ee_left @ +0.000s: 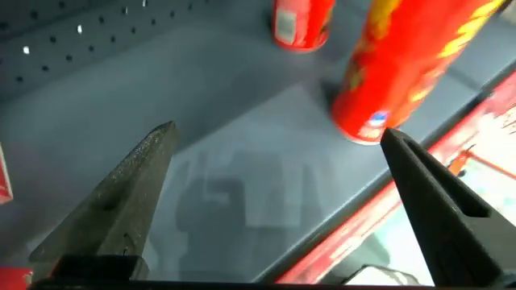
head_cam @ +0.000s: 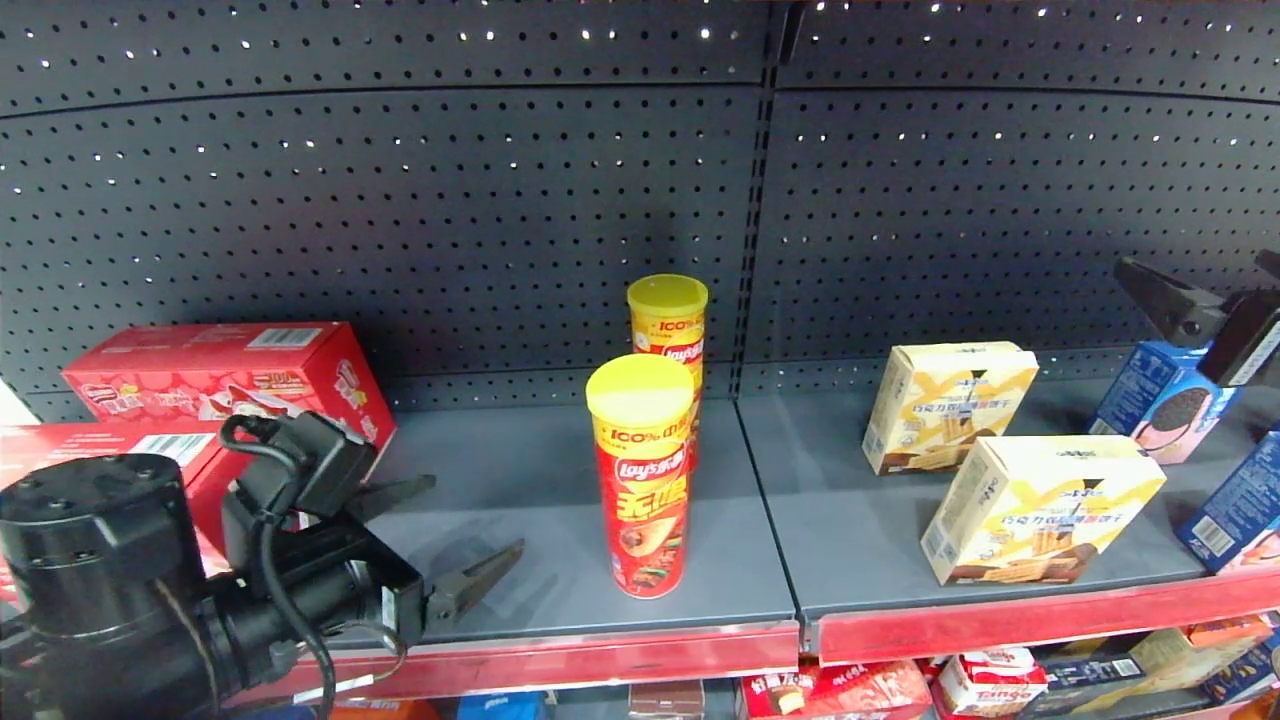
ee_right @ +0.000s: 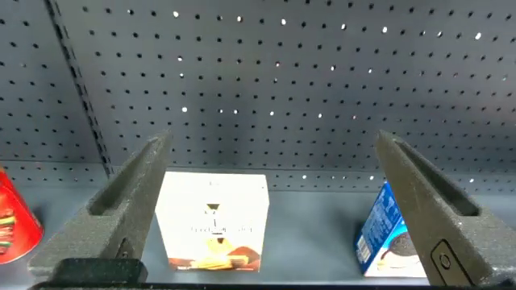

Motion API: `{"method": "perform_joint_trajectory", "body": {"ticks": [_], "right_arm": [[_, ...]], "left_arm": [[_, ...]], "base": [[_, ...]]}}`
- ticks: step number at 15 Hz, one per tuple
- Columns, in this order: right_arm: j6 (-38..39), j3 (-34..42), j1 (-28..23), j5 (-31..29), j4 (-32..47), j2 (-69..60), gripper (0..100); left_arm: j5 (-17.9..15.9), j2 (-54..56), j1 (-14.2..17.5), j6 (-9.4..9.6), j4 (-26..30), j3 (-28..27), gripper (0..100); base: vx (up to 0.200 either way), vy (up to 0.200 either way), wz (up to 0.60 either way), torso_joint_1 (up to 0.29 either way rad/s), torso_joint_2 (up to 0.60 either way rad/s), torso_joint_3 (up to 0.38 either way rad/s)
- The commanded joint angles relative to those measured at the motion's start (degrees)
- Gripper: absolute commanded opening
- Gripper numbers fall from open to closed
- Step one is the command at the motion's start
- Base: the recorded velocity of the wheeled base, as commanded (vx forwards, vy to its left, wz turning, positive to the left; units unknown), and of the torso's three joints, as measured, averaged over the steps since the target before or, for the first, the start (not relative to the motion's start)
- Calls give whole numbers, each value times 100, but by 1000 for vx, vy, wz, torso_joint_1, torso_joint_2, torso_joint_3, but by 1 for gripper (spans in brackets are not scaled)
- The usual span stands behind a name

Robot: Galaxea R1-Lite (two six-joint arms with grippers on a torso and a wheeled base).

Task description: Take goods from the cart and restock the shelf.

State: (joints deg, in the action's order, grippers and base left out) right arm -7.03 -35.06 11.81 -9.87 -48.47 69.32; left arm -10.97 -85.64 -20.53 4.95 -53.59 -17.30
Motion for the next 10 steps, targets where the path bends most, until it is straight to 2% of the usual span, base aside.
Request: {"method": "perform_joint_trajectory", "body": {"ticks": [1, 4, 6, 10], "right_arm": [[0, 26, -74, 3, -5, -102, 100], [0, 34, -144, 12, -5, -146, 100], [0, 26, -162, 12, -5, -155, 100], [0, 26, -179, 21, -5, -164, 100]], "left_arm": [[183, -586, -206, 120, -11, -151, 100], [218, -744, -276, 147, -11, -160, 100], [359, -963, -303, 173, -55, -230, 100], [473, -1508, -338, 173, -433, -415, 100]], "base": [[0, 0, 0, 0, 0, 0], [0, 0, 0, 0, 0, 0], [0, 0, 0, 0, 0, 0], [0, 0, 0, 0, 0, 0]]}}
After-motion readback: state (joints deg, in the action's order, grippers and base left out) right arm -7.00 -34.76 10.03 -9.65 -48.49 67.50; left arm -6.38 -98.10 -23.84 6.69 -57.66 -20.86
